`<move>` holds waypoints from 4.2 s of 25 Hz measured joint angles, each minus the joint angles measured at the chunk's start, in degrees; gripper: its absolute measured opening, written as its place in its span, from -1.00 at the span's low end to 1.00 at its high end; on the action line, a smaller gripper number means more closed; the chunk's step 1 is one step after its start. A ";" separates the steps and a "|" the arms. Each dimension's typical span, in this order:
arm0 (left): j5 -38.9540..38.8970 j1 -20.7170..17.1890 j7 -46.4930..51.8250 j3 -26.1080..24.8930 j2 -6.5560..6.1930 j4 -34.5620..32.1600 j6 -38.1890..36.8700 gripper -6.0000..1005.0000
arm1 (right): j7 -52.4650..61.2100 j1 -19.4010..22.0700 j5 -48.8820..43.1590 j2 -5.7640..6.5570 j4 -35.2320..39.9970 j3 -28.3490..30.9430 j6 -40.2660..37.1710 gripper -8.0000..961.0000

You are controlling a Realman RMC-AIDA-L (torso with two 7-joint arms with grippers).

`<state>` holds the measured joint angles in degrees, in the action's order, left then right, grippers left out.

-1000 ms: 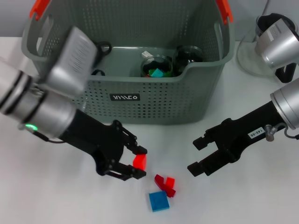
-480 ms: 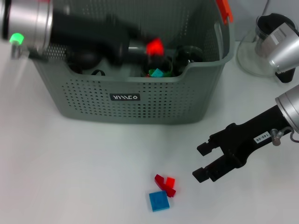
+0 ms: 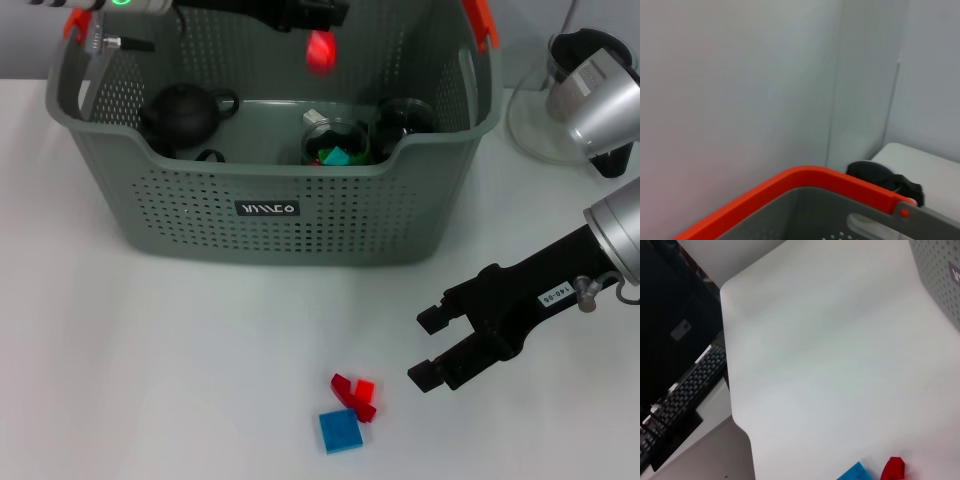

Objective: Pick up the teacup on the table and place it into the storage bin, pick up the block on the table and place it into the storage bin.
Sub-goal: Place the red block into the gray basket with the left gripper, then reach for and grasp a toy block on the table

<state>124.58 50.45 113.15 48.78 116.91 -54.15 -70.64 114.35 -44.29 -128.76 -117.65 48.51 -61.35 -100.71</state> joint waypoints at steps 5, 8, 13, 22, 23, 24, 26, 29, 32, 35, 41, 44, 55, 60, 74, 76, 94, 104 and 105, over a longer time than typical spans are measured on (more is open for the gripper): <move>1.75 -0.19 1.41 1.96 0.14 -0.69 2.64 0.36 | -0.13 0.18 0.00 -0.03 0.00 0.00 0.08 0.95; 3.92 -0.39 2.26 2.01 0.30 -1.85 3.43 0.48 | -0.44 0.22 0.00 -0.09 0.01 0.00 0.16 0.95; 2.67 -3.61 2.12 1.44 1.06 -10.38 -3.81 0.68 | -0.70 0.25 0.00 -0.12 -0.03 0.00 0.32 0.95; -9.96 -18.65 -9.01 1.99 6.74 -34.18 -33.09 0.92 | -1.00 0.51 0.00 0.07 -0.08 0.36 0.87 0.95; -10.11 -19.60 -9.44 2.46 7.02 -35.19 -34.39 0.92 | -1.00 0.51 0.00 0.12 -0.08 0.37 1.01 0.95; -9.78 -21.13 -9.76 4.01 7.28 -36.08 -35.61 0.92 | -1.01 0.52 0.00 0.19 -0.08 0.40 1.10 0.95; -8.38 -22.96 -10.06 6.64 7.53 -36.57 -36.39 0.92 | -1.02 0.57 0.00 0.26 -0.09 0.43 1.17 0.95; -4.46 -24.12 -10.21 10.44 7.82 -35.96 -37.32 0.92 | -1.01 0.52 0.00 0.33 -0.08 0.45 1.26 0.95; -0.54 -24.24 -9.75 14.99 7.85 -35.29 -38.06 0.92 | -0.85 0.23 0.00 0.32 -0.05 0.45 1.27 0.95; 3.69 -23.90 -8.10 20.13 7.86 -35.12 -37.54 0.92 | -0.44 -0.04 0.00 0.36 0.26 0.44 1.27 0.95; 9.72 -21.87 -1.43 28.33 7.89 -33.51 -35.40 0.92 | -0.24 -0.80 0.00 0.39 0.22 0.44 1.33 0.95; 11.10 -21.03 1.92 32.13 7.90 -31.83 -33.38 0.92 | -0.46 -0.85 0.00 0.41 0.17 0.44 1.36 0.95; 14.19 -18.20 9.92 43.75 7.90 -25.56 -25.53 0.92 | -2.64 -0.72 -3.37 0.49 0.35 0.01 -0.34 0.95; 14.95 -17.40 12.79 46.50 7.89 -22.92 -21.70 0.92 | -4.36 -0.71 -5.52 0.84 0.58 0.38 -0.78 0.95; 18.61 -16.15 19.85 54.50 7.89 -22.57 -16.37 0.92 | -6.10 -0.76 -5.81 2.00 0.60 0.10 -0.42 0.95; 19.35 -15.98 20.60 55.23 7.89 -22.57 -16.29 0.92 | -6.11 -0.78 -5.81 2.00 0.62 0.16 -0.39 0.95; 23.93 -14.69 28.19 59.55 7.89 -22.83 -16.22 0.91 | -6.12 -0.89 -5.75 1.89 0.59 0.54 0.27 0.95; 23.92 -14.50 31.32 62.08 7.90 -22.39 -14.92 0.91 | -6.16 -0.89 -5.54 1.90 0.23 0.53 0.74 0.95; 23.86 -14.49 31.42 62.24 7.89 -22.37 -14.85 0.91 | -6.16 -0.87 -5.53 1.90 0.17 0.53 0.86 0.95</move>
<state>148.44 35.95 144.57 111.03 124.80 -76.53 -85.50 108.19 -45.16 -134.29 -115.75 48.68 -60.82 -99.85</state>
